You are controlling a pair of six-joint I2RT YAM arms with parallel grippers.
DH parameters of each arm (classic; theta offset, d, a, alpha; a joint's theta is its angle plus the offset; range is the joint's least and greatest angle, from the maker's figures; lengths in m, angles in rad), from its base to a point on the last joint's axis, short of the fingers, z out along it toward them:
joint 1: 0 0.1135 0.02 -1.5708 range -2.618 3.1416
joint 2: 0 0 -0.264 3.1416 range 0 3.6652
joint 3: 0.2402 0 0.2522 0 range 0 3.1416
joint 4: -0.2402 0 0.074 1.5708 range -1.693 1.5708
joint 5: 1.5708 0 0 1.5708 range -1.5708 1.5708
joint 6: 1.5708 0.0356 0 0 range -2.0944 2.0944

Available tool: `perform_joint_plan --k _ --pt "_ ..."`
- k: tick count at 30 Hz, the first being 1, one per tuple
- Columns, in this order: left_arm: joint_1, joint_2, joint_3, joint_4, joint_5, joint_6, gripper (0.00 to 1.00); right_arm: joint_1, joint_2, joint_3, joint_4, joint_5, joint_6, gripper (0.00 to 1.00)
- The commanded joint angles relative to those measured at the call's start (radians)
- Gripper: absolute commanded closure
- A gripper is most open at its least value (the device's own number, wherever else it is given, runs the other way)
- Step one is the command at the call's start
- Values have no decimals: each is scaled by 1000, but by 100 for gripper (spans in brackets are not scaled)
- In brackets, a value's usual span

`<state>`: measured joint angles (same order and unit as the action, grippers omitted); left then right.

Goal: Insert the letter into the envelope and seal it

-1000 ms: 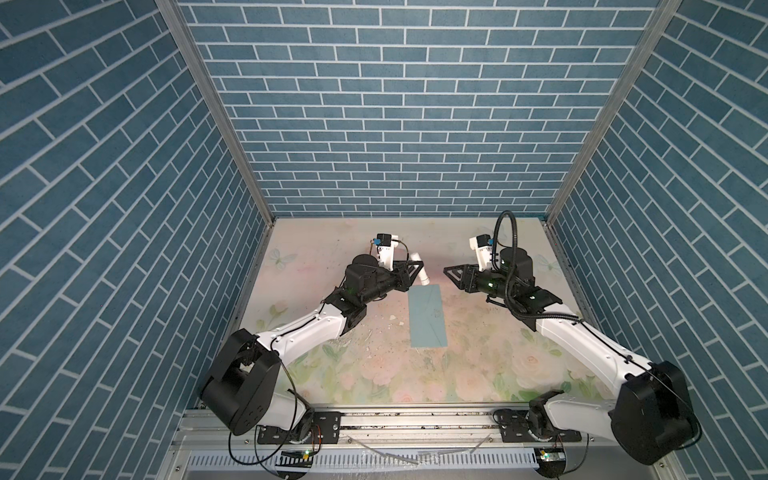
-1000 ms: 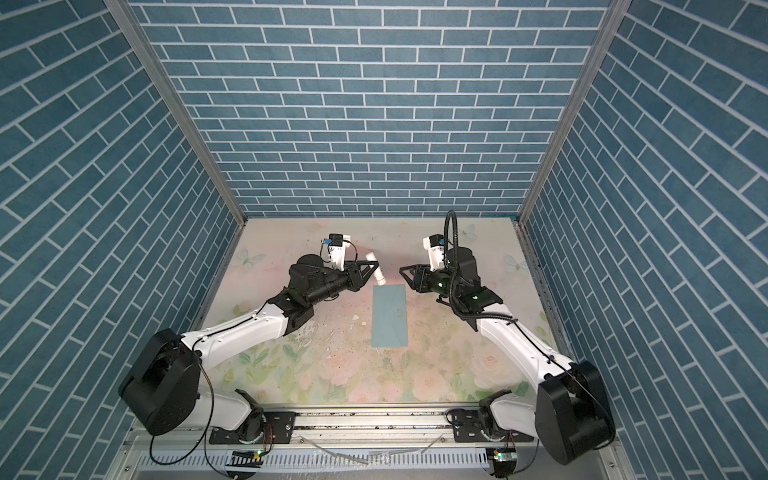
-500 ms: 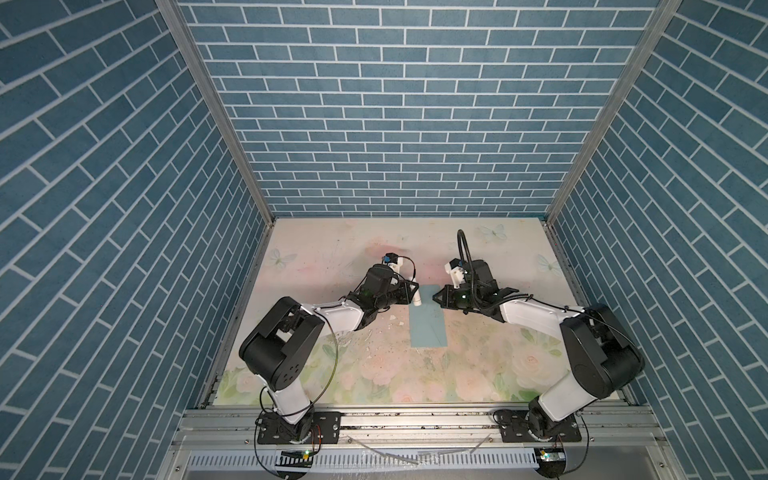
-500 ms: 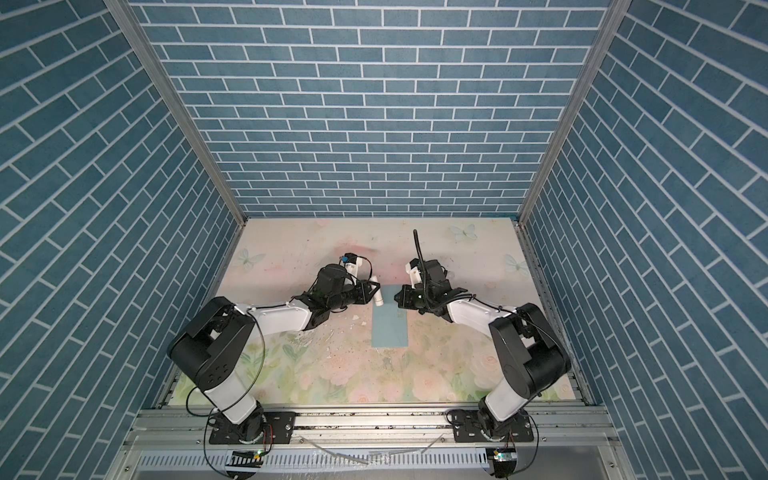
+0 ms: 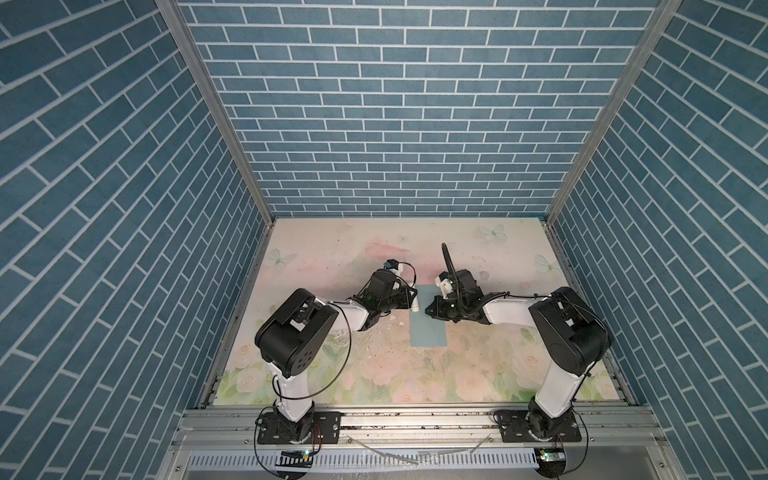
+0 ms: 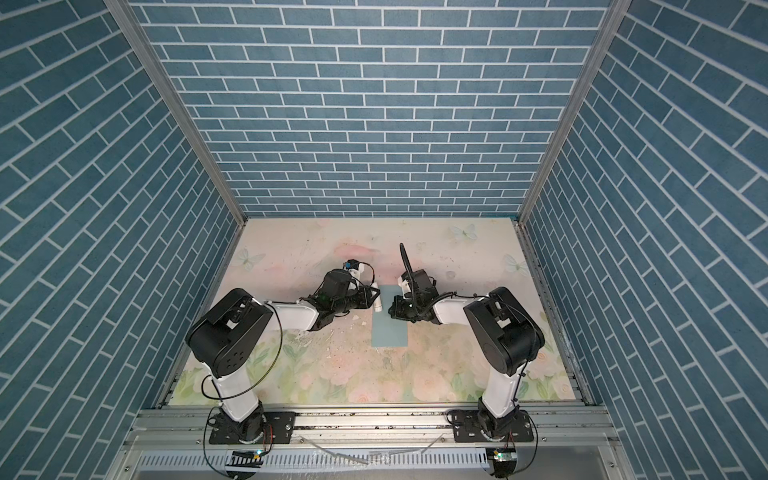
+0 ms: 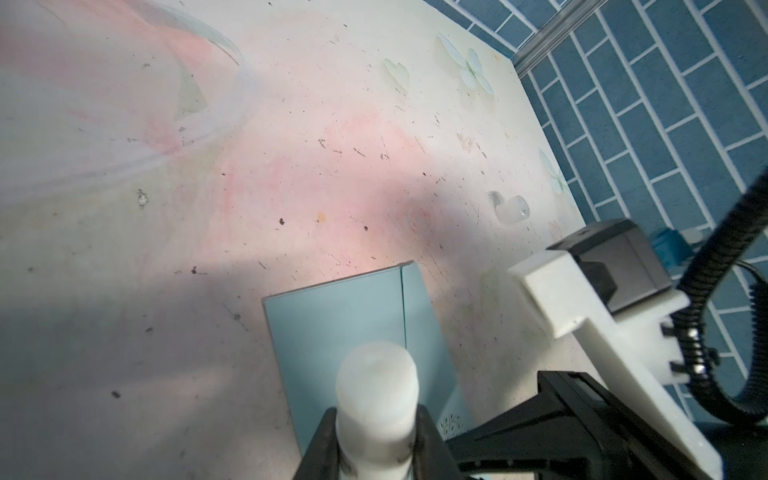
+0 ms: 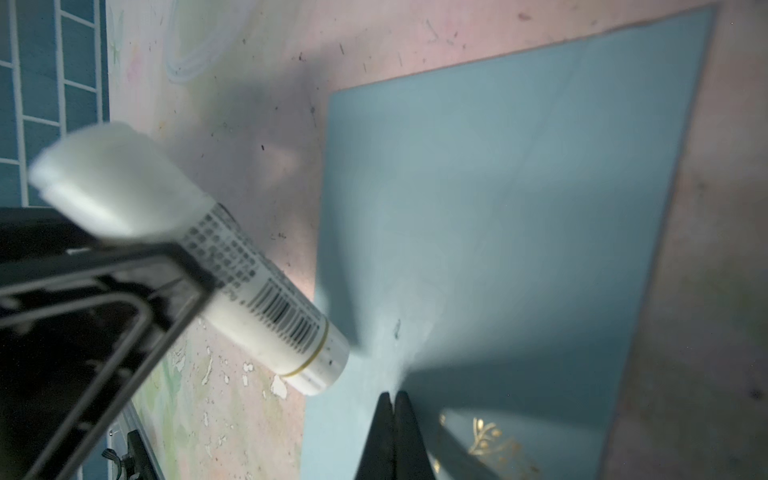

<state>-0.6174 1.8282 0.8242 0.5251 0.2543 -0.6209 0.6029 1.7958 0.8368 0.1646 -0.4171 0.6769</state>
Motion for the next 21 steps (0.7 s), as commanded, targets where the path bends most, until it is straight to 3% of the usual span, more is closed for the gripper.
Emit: perform_joint_plan --k 1,21 --pt "5 27 -16 1 -15 9 100 8 20 28 2 1 23 100" --pt "5 50 -8 -12 -20 3 100 12 -14 -19 -180 -25 -72 100"
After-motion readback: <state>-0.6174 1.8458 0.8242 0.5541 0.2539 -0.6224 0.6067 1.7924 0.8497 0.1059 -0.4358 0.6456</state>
